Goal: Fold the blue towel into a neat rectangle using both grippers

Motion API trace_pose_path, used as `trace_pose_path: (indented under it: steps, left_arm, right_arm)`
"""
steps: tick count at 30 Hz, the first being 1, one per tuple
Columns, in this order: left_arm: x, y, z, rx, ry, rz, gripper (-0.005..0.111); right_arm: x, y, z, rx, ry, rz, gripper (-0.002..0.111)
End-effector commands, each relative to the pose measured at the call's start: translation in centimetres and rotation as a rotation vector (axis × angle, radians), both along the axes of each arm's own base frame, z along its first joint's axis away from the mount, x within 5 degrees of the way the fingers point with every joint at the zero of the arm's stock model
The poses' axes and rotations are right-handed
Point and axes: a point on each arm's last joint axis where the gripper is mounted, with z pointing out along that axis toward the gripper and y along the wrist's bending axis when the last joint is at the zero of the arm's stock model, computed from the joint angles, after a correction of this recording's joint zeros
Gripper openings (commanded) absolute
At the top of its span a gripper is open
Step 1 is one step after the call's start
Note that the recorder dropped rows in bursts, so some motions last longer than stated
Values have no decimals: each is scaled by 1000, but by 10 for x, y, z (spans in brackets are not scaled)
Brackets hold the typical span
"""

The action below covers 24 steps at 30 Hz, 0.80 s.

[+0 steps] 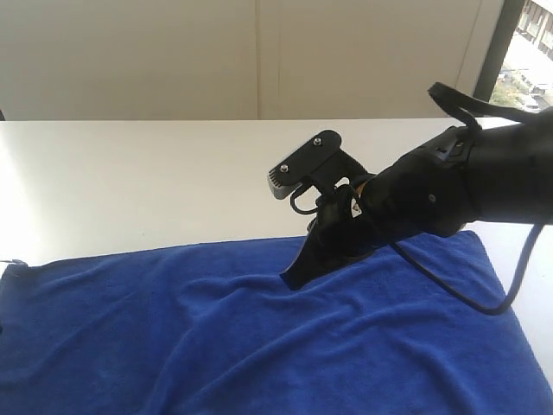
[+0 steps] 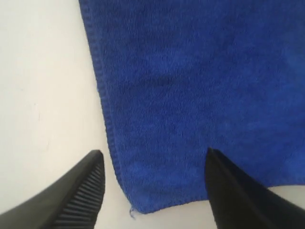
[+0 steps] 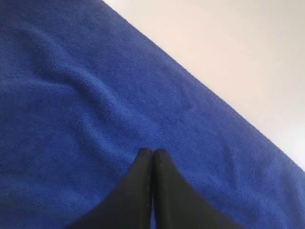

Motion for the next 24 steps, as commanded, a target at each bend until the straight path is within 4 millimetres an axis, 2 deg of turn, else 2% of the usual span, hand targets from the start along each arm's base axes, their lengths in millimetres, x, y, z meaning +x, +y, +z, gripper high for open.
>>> trace_pose_path:
  steps: [1, 7, 12, 17, 20, 24]
  left_arm:
    - [5, -1, 5, -13, -52, 18, 65]
    - [9, -3, 8, -29, -93, 29, 54]
    - [19, -12, 20, -132, -171, 8, 31]
    - [31, -20, 31, -207, -306, -86, 0]
    - [40, -19, 37, -190, -391, -115, 0]
    - [57, -19, 37, -180, -405, -116, 0]
  right_arm:
    - [-1, -1, 3, 6, -5, -7, 0]
    - [-1, -2, 3, 5, -3, -7, 0]
    - [-2, -2, 1, -4, 14, -8, 0]
    - [-4, -9, -2, -38, 72, -24, 0]
    - [-6, -20, -5, -73, 141, -58, 0]
    - [-10, -49, -7, -168, 261, -200, 0]
